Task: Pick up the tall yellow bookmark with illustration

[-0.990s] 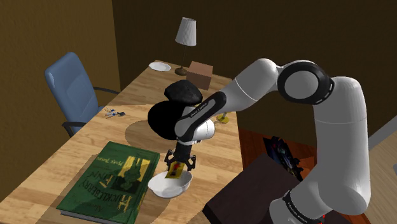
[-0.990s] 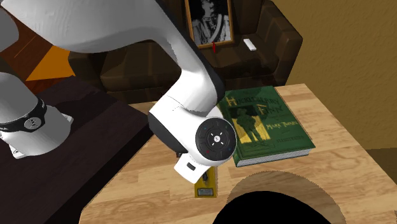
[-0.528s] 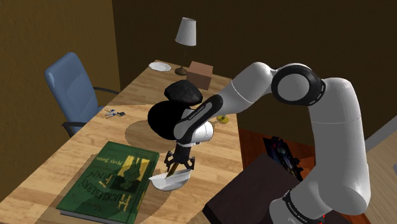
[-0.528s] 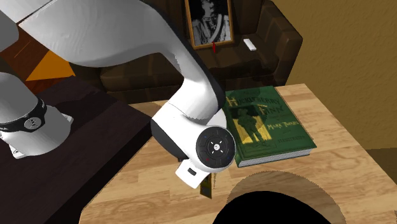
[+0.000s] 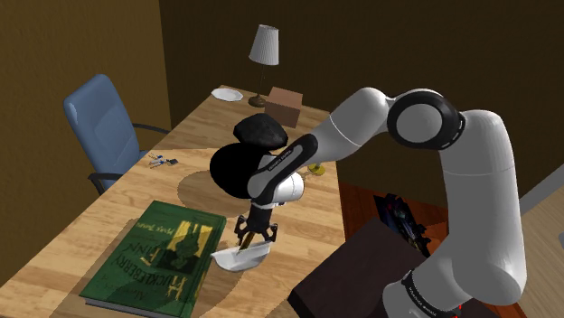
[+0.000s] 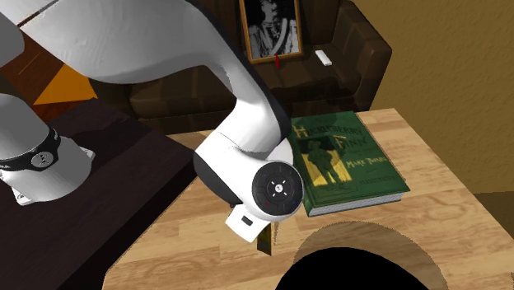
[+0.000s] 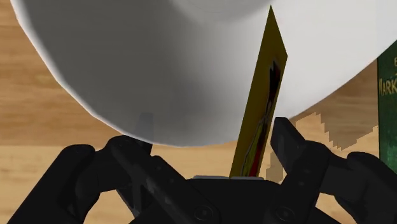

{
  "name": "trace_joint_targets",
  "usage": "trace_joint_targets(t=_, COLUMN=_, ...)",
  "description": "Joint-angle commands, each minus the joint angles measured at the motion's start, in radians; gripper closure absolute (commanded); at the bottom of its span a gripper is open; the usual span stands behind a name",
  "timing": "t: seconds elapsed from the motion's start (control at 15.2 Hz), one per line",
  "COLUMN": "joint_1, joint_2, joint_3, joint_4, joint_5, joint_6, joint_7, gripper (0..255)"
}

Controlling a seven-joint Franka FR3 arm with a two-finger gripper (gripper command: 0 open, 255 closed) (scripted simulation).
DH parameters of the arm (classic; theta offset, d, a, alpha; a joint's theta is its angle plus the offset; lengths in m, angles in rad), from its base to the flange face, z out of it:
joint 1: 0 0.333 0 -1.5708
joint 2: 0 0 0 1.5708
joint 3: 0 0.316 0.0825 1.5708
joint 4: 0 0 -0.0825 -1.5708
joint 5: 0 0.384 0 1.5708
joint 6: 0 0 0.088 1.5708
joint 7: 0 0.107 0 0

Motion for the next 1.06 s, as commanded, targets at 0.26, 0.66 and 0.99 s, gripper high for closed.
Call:
trace_joint_targets(t=0.26, joint_1=0.001, joint_2=-0.068, joint_3=0.005, joint_4=-0.03, joint_5=-0.002, joint_6=-0.048, joint_7=0.02, gripper=255)
trace_joint_targets(t=0.66, joint_1=-0.002, joint_2=-0.147, joint_3=0.007, joint_4=-0.054, joint_5=-0.004, joint_6=-0.1, joint_7=0.042, gripper=255)
trace_joint_targets(t=0.99, joint_1=-0.004, joint_2=-0.188, joint_3=0.007, joint_4=-0.064, joint_5=-0.005, joint_6=-0.13, joint_7=0.054, gripper=255)
